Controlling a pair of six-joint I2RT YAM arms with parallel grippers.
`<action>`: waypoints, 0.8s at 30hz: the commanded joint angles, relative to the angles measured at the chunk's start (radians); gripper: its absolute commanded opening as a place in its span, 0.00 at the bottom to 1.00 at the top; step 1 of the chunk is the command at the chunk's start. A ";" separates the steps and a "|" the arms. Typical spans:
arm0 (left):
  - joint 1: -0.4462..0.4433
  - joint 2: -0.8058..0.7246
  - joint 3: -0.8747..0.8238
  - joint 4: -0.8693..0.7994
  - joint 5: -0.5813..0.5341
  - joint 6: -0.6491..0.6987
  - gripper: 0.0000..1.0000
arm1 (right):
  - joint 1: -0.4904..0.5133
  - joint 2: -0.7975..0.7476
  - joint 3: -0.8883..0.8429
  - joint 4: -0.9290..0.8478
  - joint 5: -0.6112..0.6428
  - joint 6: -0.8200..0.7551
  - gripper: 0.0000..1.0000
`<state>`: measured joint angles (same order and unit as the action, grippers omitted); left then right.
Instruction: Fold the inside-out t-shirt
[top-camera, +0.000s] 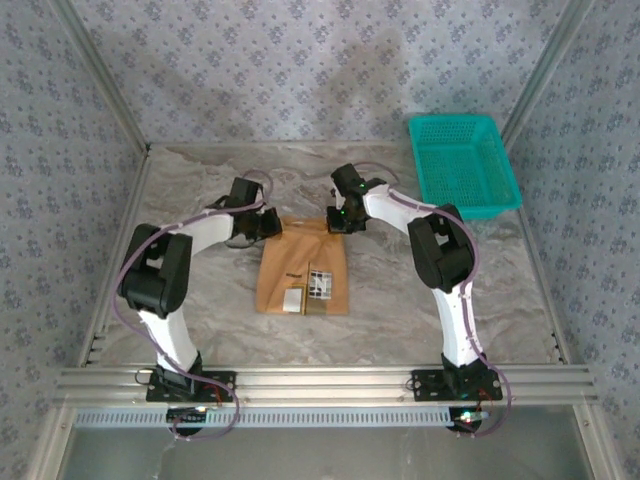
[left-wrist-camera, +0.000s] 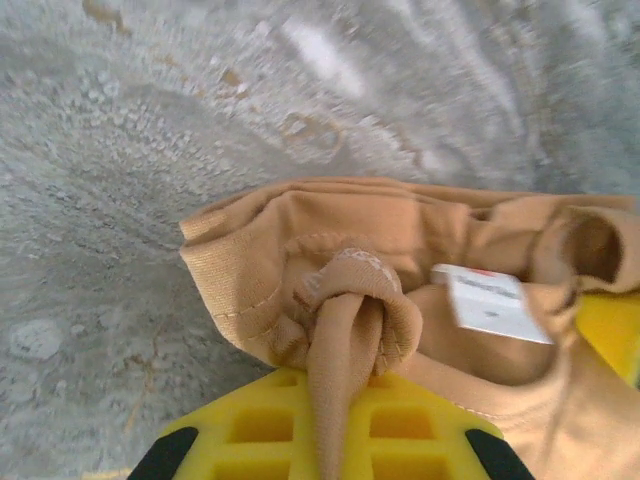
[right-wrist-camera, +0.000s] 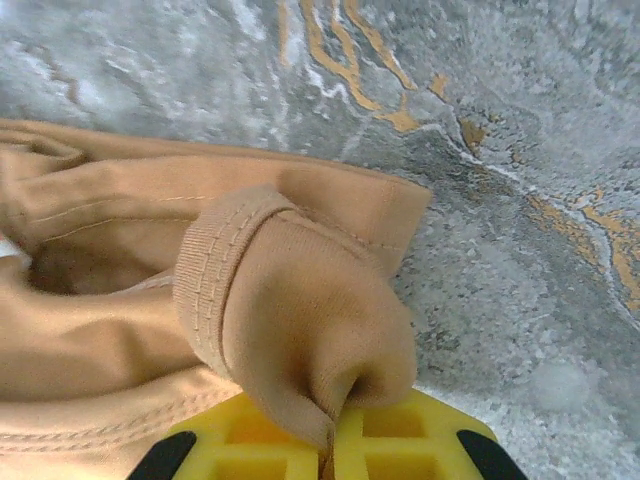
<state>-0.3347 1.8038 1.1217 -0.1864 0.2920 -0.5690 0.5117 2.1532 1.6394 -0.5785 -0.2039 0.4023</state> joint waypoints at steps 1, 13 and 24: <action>0.020 -0.094 0.044 -0.036 0.028 -0.003 0.00 | -0.009 -0.098 -0.007 0.023 -0.023 0.011 0.03; 0.063 -0.175 0.059 -0.031 0.086 -0.043 0.00 | -0.040 -0.182 0.036 0.029 -0.064 0.036 0.01; 0.111 -0.087 0.250 -0.019 0.143 -0.055 0.00 | -0.098 -0.077 0.304 -0.018 -0.102 0.045 0.02</action>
<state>-0.2398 1.6821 1.2766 -0.2176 0.3939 -0.6224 0.4435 2.0262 1.8370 -0.5713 -0.2790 0.4366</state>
